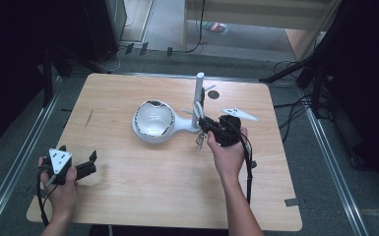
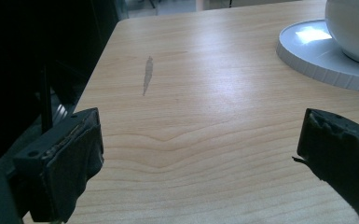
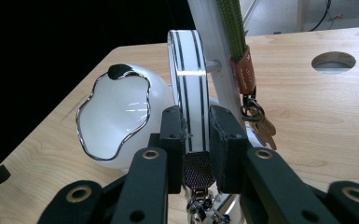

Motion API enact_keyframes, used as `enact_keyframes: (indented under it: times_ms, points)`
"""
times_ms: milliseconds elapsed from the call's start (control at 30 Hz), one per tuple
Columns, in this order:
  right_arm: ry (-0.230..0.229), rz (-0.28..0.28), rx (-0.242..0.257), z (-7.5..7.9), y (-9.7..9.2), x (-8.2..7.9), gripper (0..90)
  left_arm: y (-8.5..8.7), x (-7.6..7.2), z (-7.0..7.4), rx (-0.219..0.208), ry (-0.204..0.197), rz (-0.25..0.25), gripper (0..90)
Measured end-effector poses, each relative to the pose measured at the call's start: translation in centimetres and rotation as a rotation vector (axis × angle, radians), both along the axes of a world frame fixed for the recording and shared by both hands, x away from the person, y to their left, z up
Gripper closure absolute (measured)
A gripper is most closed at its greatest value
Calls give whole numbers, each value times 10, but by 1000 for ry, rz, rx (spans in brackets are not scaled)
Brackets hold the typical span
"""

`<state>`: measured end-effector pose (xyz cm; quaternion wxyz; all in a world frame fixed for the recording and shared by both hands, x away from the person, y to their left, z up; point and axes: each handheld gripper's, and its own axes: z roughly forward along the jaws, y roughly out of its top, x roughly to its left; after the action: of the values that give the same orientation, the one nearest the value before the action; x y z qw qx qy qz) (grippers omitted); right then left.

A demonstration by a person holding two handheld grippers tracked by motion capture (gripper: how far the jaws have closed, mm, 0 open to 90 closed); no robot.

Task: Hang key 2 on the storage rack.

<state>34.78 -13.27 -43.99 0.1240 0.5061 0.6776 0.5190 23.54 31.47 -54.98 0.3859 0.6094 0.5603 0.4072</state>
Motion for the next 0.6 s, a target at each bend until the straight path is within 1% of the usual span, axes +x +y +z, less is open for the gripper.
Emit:
enact_keyframes:
  times_ms: [167,333,367,433,600]
  points:
    - [-2,-5,-3,1,0,0,774,0,0,0,1,-2,1,5]
    - [-9,-31,10,2,-2,1,769,0,0,0,0,-2,1,5]
    - [-15,-38,12,2,-3,1,826,0,0,0,2,-2,1,5]
    - [-16,-62,18,3,-6,2,823,0,-1,0,1,-3,1,5]
    - [-13,-63,0,2,-7,5,826,0,-1,0,2,-3,2,5]
